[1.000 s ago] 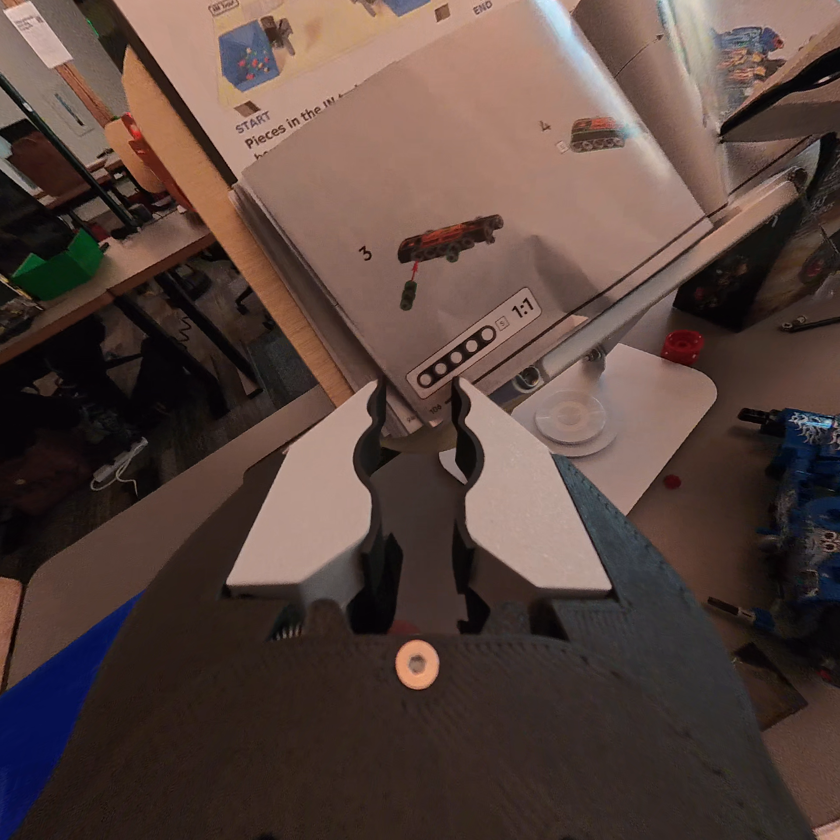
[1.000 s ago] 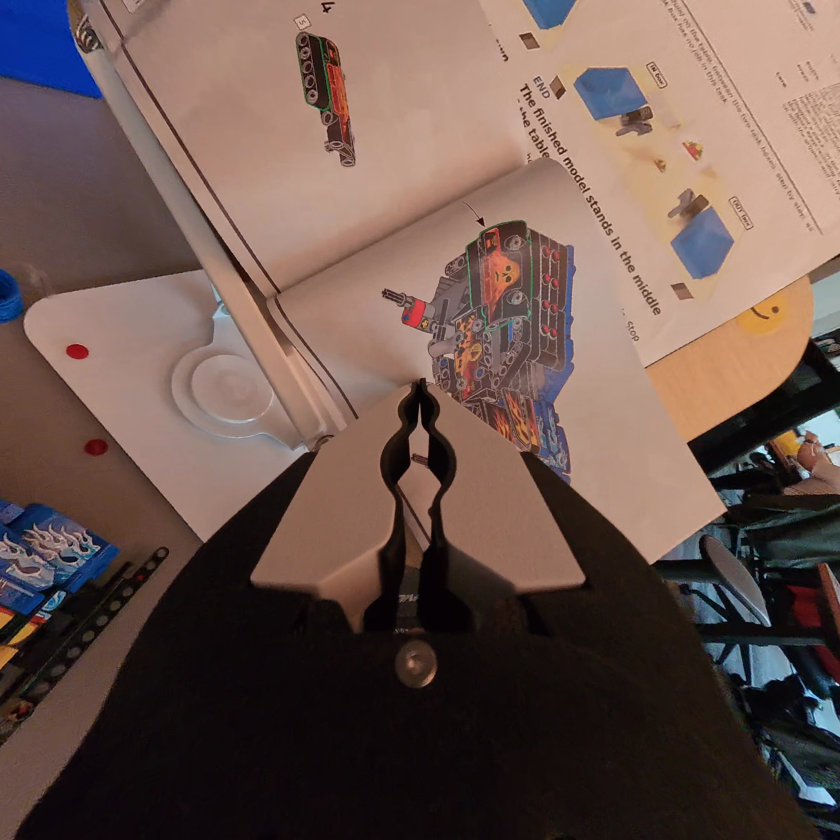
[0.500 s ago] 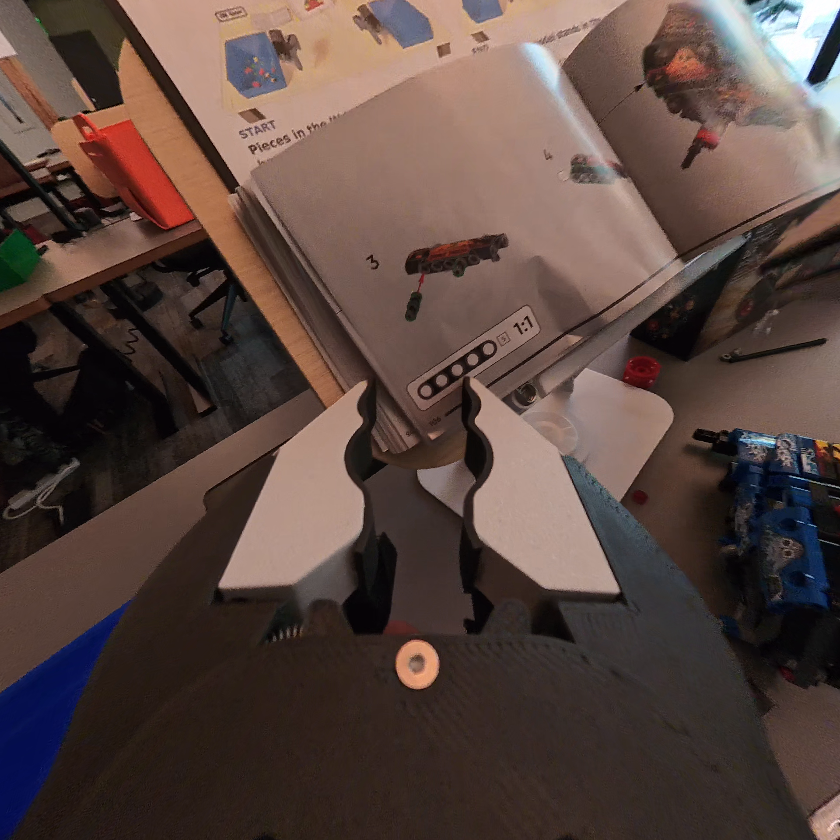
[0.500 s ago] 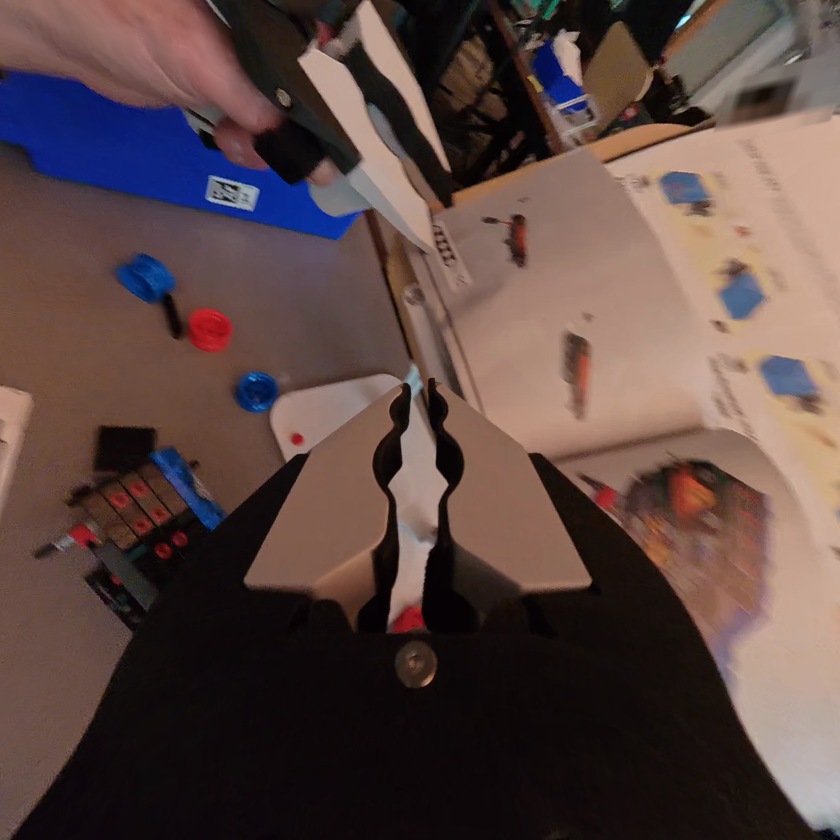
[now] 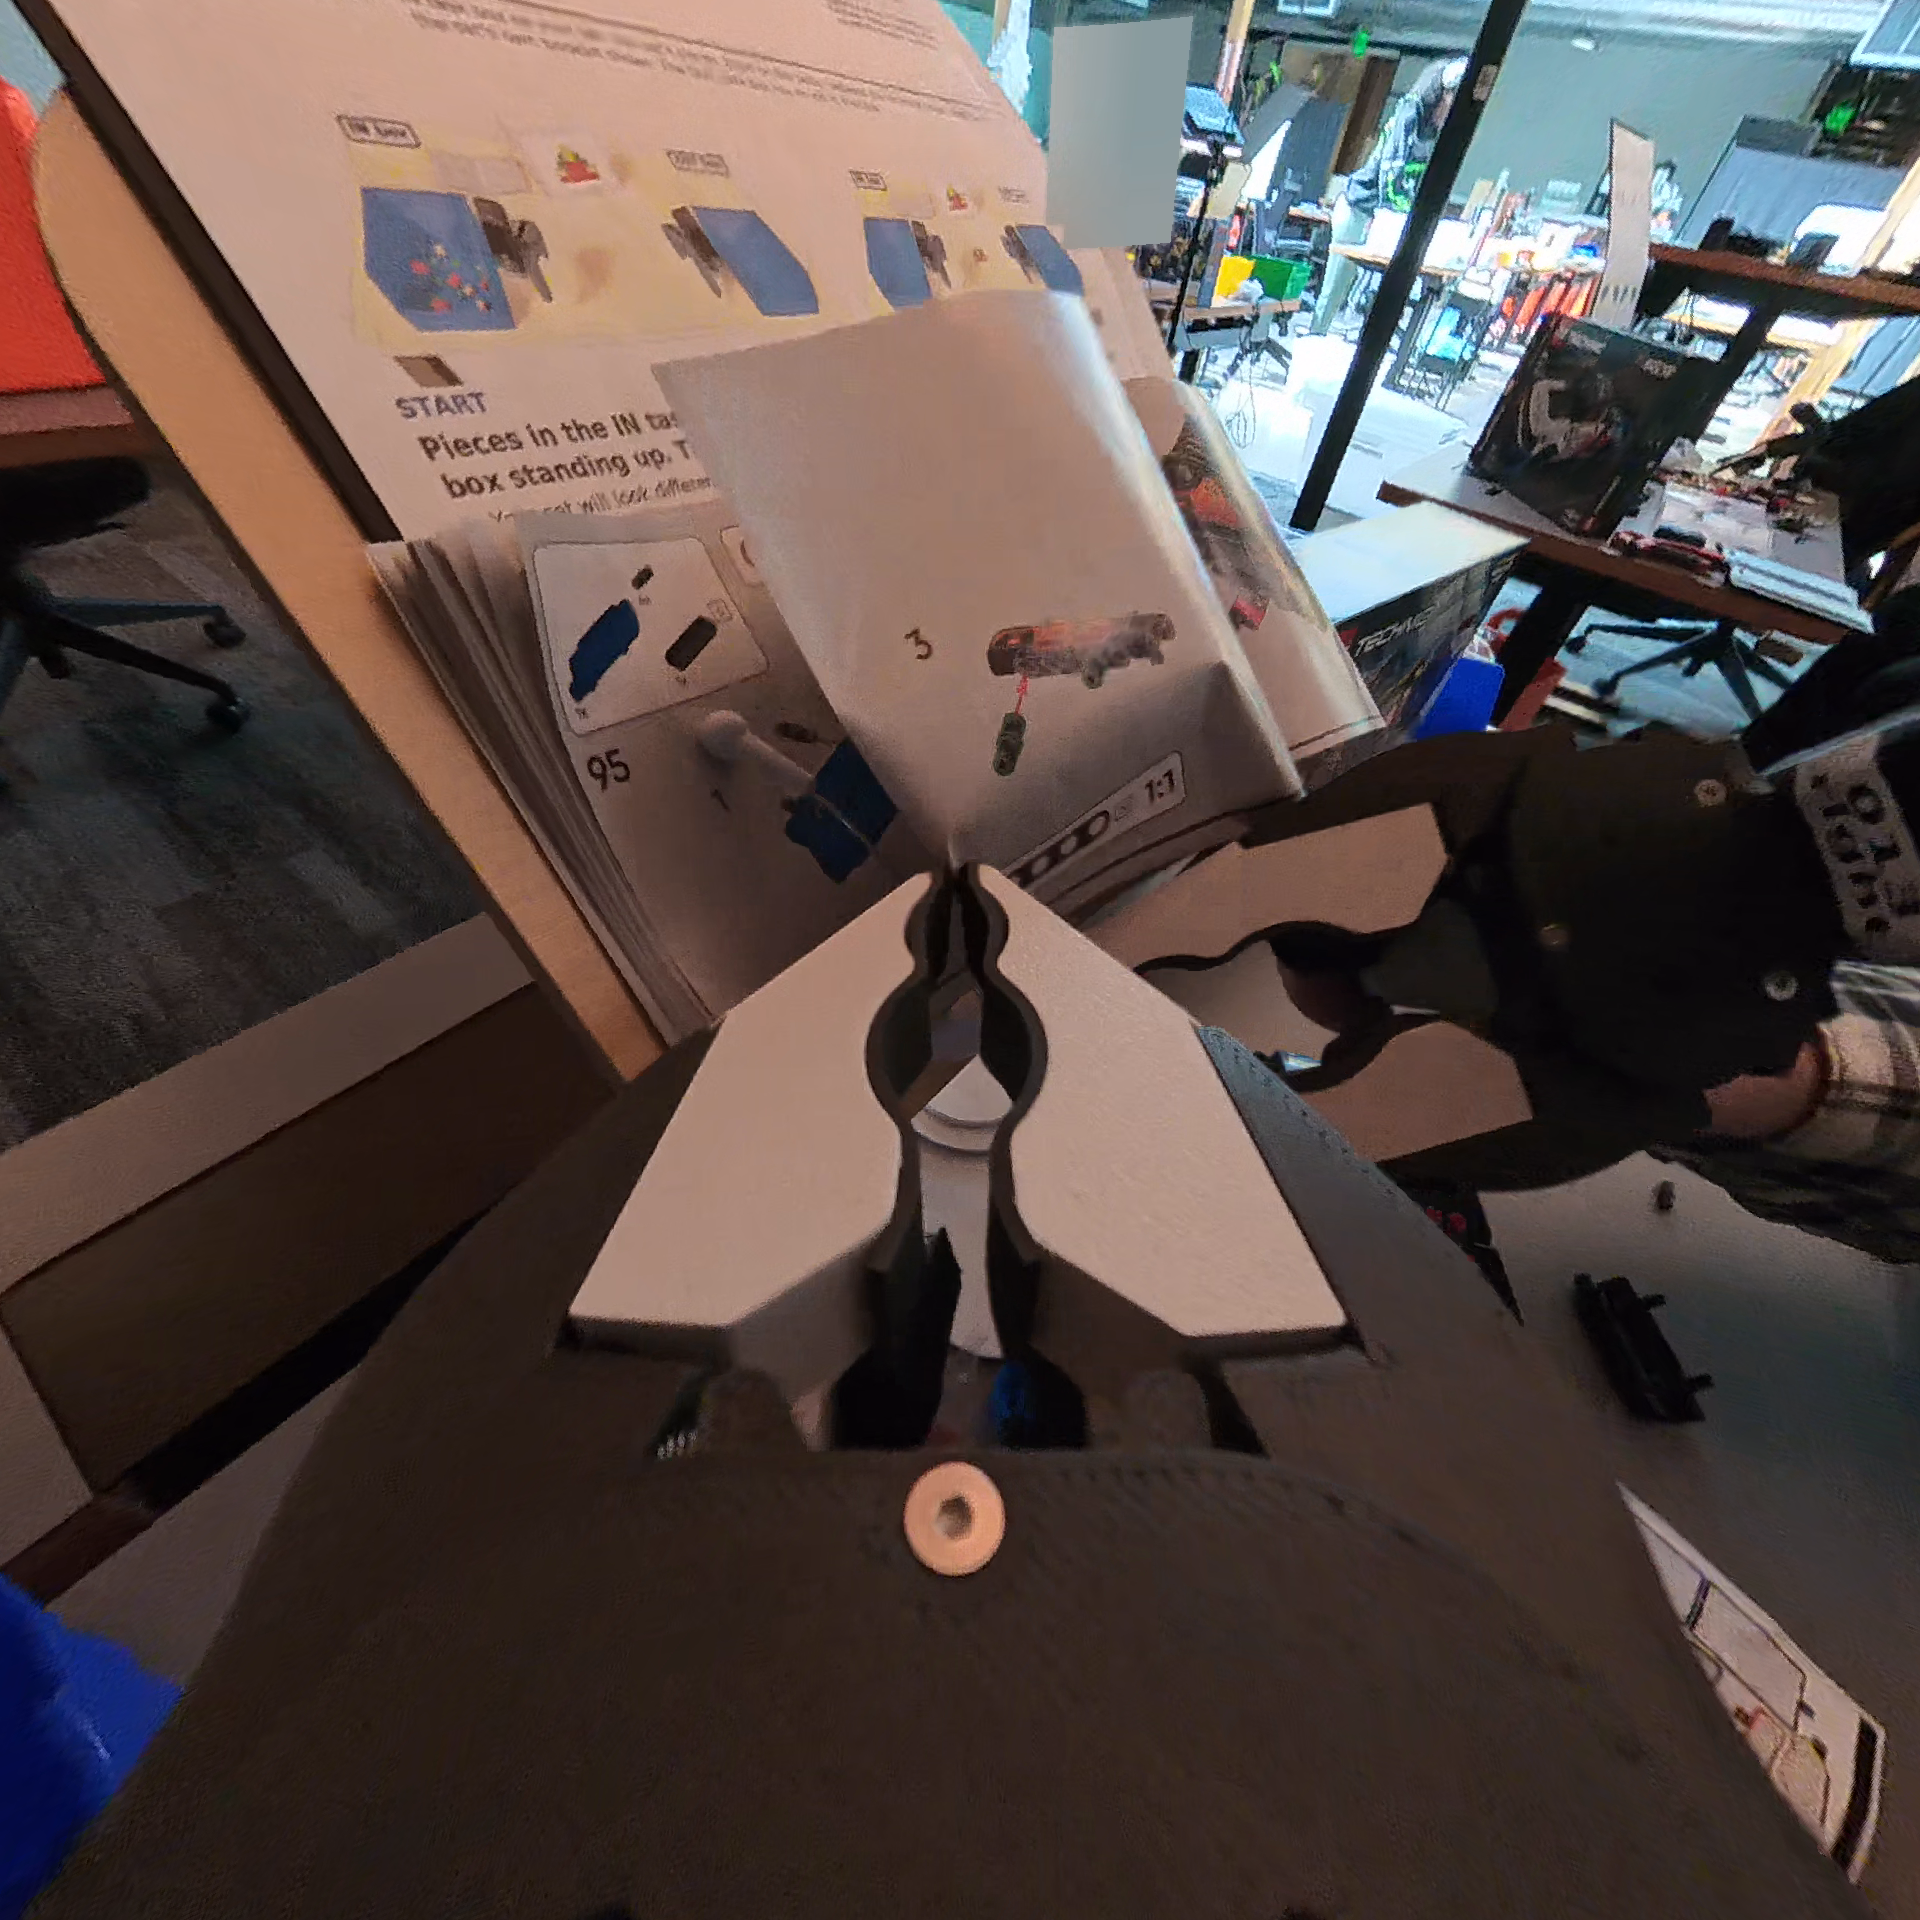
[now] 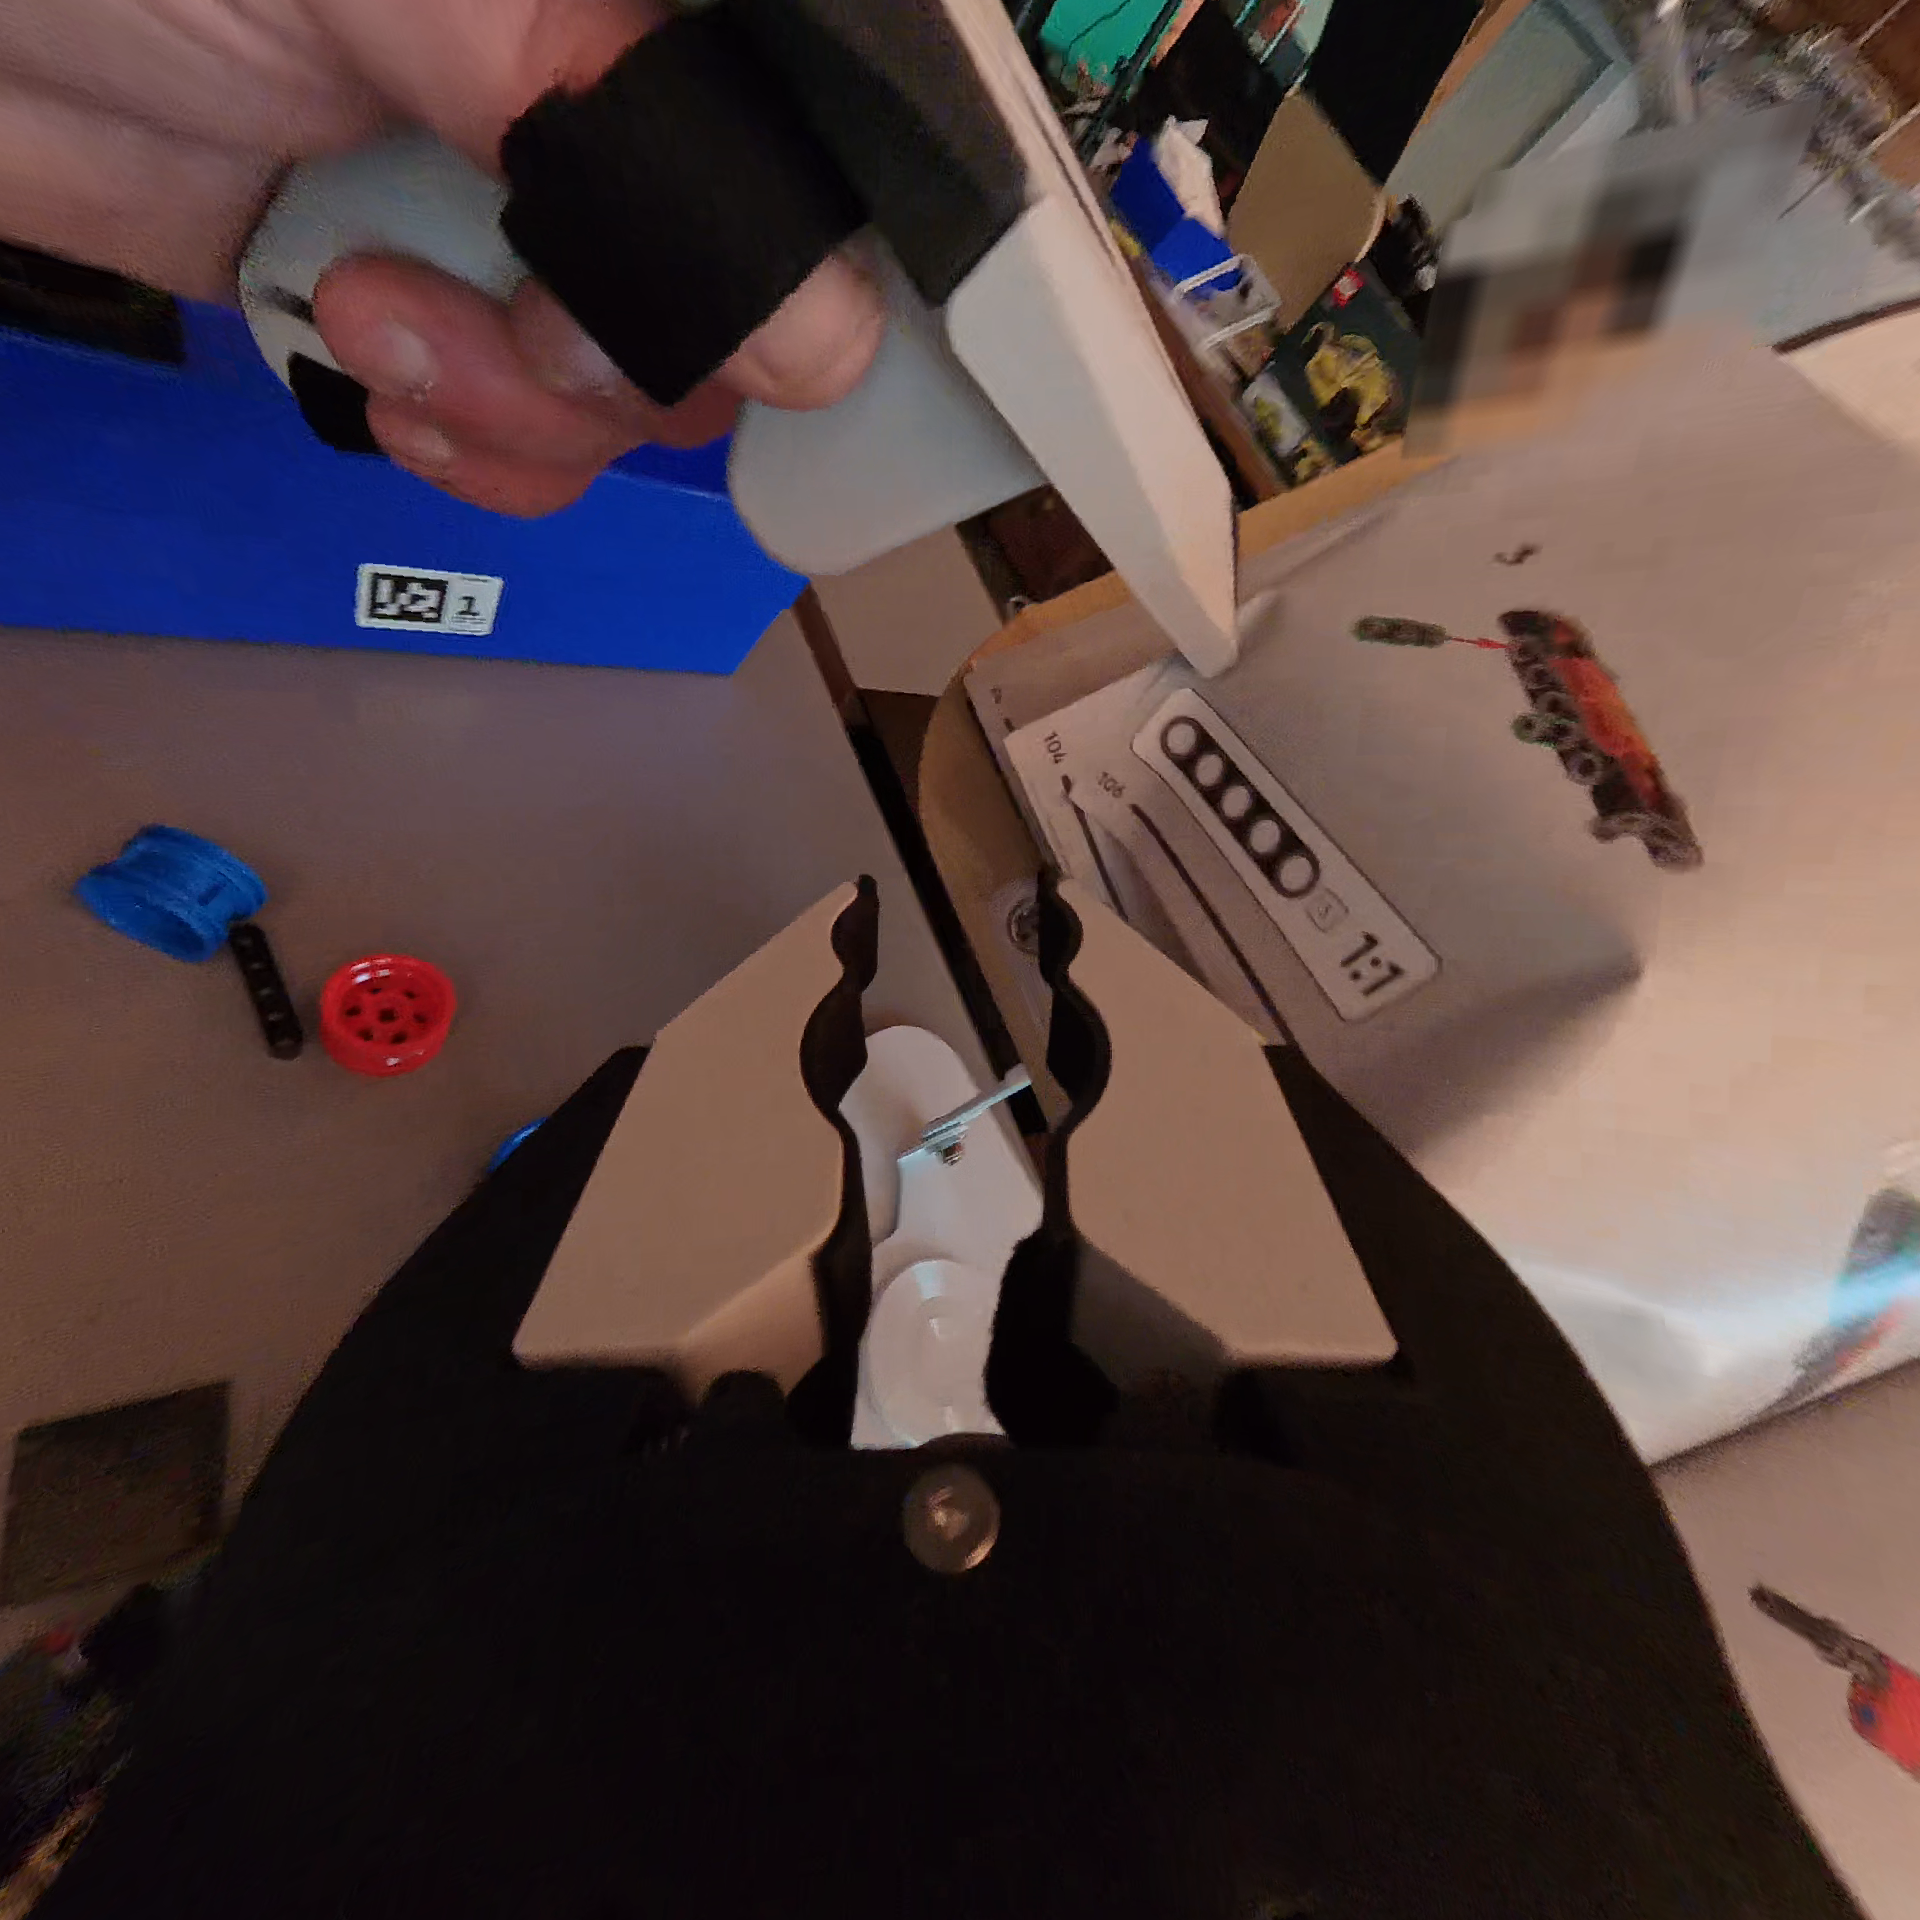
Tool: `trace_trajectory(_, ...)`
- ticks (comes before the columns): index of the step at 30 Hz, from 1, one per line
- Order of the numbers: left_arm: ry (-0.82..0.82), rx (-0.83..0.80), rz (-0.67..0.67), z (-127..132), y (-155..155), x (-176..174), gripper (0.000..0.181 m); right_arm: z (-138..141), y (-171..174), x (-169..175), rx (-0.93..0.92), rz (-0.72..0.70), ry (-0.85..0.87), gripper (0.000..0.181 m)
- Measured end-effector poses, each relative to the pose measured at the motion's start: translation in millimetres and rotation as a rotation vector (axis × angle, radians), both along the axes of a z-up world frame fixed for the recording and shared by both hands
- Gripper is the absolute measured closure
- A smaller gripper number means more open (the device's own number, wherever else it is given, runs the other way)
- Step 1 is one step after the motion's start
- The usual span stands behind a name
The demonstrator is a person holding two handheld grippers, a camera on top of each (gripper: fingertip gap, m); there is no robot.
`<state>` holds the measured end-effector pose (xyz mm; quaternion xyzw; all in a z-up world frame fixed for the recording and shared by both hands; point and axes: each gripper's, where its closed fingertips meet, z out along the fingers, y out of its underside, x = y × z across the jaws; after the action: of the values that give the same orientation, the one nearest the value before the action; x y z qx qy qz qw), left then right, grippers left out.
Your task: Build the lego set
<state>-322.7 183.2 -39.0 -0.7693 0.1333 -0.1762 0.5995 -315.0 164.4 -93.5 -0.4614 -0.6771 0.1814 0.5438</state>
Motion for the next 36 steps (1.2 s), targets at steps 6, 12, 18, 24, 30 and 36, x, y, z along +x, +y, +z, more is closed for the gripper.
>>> trace_trajectory(6, 0.054, -0.007, -0.046, 11, 1, 0, 0.181, 0, 4, -18, 0.133, -0.043, 0.0, 0.157)
trace_trajectory(12, 0.111, -0.046, -0.05, 10, 3, -3, 0.181, 1, -11, -32, 0.007, 0.067, 0.03, 0.181)
trace_trajectory(18, 0.098, -0.081, -0.038, 1, 11, -15, 0.181, 7, -3, -22, 0.043, 0.027, 0.04, 0.181)
trace_trajectory(24, 0.121, -0.074, -0.049, 5, 16, -17, 0.181, 10, 17, -8, 0.065, -0.061, 0.081, 0.15)
trace_trajectory(30, 0.157, -0.079, -0.057, 7, 22, -11, 0.181, 11, 24, -10, 0.076, -0.105, 0.053, 0.159)
trace_trajectory(36, 0.174, -0.07, -0.056, 9, 27, -9, 0.181, 6, 20, -10, -0.01, -0.144, -0.021, 0.169)
